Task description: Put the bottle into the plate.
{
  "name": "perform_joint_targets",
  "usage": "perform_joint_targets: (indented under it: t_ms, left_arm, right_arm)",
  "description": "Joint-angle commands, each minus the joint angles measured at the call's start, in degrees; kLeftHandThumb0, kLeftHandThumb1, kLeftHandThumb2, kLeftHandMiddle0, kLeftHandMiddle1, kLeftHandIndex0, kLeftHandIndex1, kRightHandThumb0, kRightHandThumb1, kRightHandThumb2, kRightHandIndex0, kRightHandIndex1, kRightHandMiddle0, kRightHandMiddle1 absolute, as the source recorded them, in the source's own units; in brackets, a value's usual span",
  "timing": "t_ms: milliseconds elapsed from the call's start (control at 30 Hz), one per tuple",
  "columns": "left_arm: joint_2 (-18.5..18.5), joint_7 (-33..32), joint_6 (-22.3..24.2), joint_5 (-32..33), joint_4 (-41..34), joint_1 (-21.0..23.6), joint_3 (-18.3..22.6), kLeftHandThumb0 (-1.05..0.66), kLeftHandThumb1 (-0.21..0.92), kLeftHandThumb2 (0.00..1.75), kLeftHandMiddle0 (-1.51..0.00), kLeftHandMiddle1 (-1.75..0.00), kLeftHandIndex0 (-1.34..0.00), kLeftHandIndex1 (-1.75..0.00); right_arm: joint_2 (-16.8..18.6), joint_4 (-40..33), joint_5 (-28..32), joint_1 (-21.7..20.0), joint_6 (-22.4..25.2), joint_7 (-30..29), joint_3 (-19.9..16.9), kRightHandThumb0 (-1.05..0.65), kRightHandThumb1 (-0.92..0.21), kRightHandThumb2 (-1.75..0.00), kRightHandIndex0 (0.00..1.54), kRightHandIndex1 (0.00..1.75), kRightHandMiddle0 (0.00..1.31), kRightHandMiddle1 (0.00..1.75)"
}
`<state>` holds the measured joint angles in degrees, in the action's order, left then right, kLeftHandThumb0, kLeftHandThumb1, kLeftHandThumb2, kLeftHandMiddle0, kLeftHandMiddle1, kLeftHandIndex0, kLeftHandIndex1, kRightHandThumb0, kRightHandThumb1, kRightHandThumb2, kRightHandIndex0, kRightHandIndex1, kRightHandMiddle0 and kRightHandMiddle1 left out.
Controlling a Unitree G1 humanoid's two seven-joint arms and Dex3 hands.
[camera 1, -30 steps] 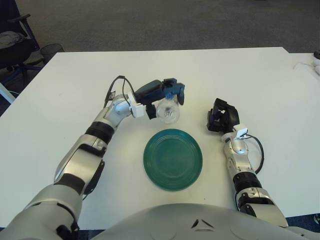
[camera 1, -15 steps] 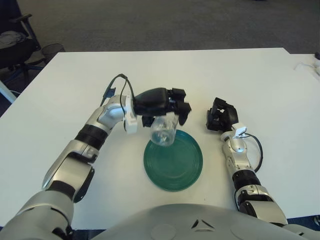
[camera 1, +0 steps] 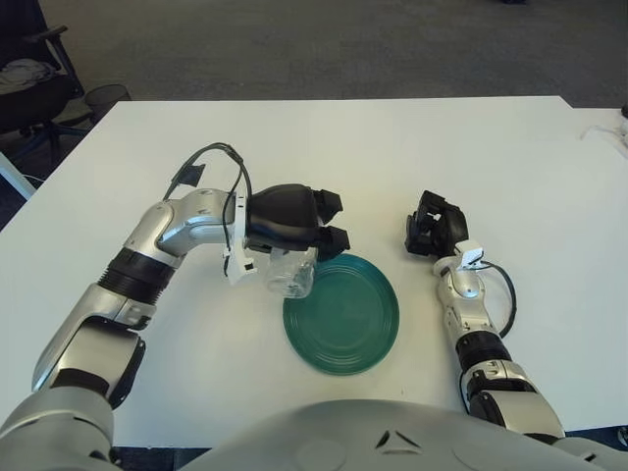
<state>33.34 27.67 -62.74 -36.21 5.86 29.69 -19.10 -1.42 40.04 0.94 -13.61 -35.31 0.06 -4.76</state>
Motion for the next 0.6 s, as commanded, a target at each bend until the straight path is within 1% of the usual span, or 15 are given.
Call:
perform_joint_targets:
  t_ms: [0, 133, 233, 367, 467, 567]
  left_arm:
    - [0.58, -0.72, 0.41, -0.4, -1.3, -0.23, -0.49, 0.0, -0.07, 1.74, -0.9, -1.72, -0.68, -1.75]
    - [1.43, -0.78, -0.51, 0.18, -2.74, -0.44, -0.96, 0.0, -0.07, 1.74, -0.89, -1.73, -0.68, -1.75]
    - [1.51, -1.23, -0.4, 0.07, -3.27, -0.86, -0.86, 0.0, -0.06, 1.74, -0.89, -1.72, -0.68, -1.75]
    - [1.97, -0.45, -0.32, 0.95, -3.27, -0.39, -1.96, 0.0, -0.06, 1.74, -0.88, -1.74, -0.68, -1.74]
    - [1.4, -1.58, -1.63, -1.16, -1.88, 0.49, -2.46, 0.0, -0.07, 1.74, -0.89, -1.74, -0.7, -1.71]
    - [0.2, -4.99, -3.76, -5.0, 0.16, 0.56, -1.97, 0.0, -0.09, 1.75, -0.9, -1.75, -0.74, -1.66]
  right_arm:
    - [0.62, 3.13, -0.33, 2.64, 1.47, -0.14, 0.22, -0.06, -0.24, -1.34, 1.2, 1.75, 1.02, 1.75]
    - [0.61, 3.29, -0.31, 2.58, 1.37, -0.16, 0.23, -0.06, -0.24, -1.34, 1.2, 1.75, 1.02, 1.75]
    - [0.6, 3.36, -0.3, 2.55, 1.32, -0.16, 0.24, -0.06, -0.24, -1.34, 1.2, 1.75, 1.02, 1.75]
    - [0.6, 3.41, -0.3, 2.53, 1.27, -0.16, 0.24, -0.06, -0.24, -1.34, 1.2, 1.75, 1.02, 1.75]
    - [0.68, 3.48, -0.39, 2.42, 1.3, -0.28, 0.29, -0.06, -0.24, -1.34, 1.2, 1.75, 1.02, 1.75]
    - [0.73, 3.49, -0.42, 2.44, 1.27, -0.34, 0.33, -0.06, -0.24, -1.34, 1.2, 1.75, 1.02, 1.75]
